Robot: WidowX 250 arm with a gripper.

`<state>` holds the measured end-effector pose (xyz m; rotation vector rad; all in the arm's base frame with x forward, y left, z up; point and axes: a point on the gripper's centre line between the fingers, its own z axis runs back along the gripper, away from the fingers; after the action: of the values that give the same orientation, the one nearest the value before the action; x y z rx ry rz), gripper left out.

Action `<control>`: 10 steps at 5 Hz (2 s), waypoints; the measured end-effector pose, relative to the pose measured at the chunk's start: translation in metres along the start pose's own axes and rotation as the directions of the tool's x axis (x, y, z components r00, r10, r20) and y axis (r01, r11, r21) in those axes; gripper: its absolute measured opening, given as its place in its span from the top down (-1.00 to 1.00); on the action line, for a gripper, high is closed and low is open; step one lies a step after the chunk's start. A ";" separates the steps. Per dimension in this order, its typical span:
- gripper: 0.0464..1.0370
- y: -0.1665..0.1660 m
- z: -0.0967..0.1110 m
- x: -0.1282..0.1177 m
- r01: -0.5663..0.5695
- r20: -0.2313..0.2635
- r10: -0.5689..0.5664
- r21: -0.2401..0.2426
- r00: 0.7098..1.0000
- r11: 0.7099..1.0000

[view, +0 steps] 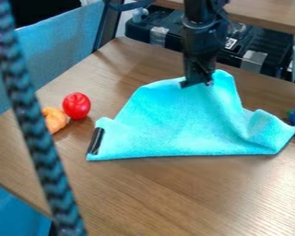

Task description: Unfolds the cloth from top to bottom

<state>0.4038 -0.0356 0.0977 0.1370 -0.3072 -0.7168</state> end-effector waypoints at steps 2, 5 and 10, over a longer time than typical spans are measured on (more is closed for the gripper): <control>0.99 -0.073 -0.008 -0.002 0.060 -0.145 -0.044 0.109 0.988 0.992; 0.99 -0.128 0.005 -0.027 0.095 -0.244 -0.096 -0.016 0.965 0.995; 0.99 -0.172 0.040 -0.035 0.104 -0.265 -0.151 -0.183 0.952 0.977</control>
<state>0.2582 -0.1415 0.0880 0.0965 0.0318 -0.8385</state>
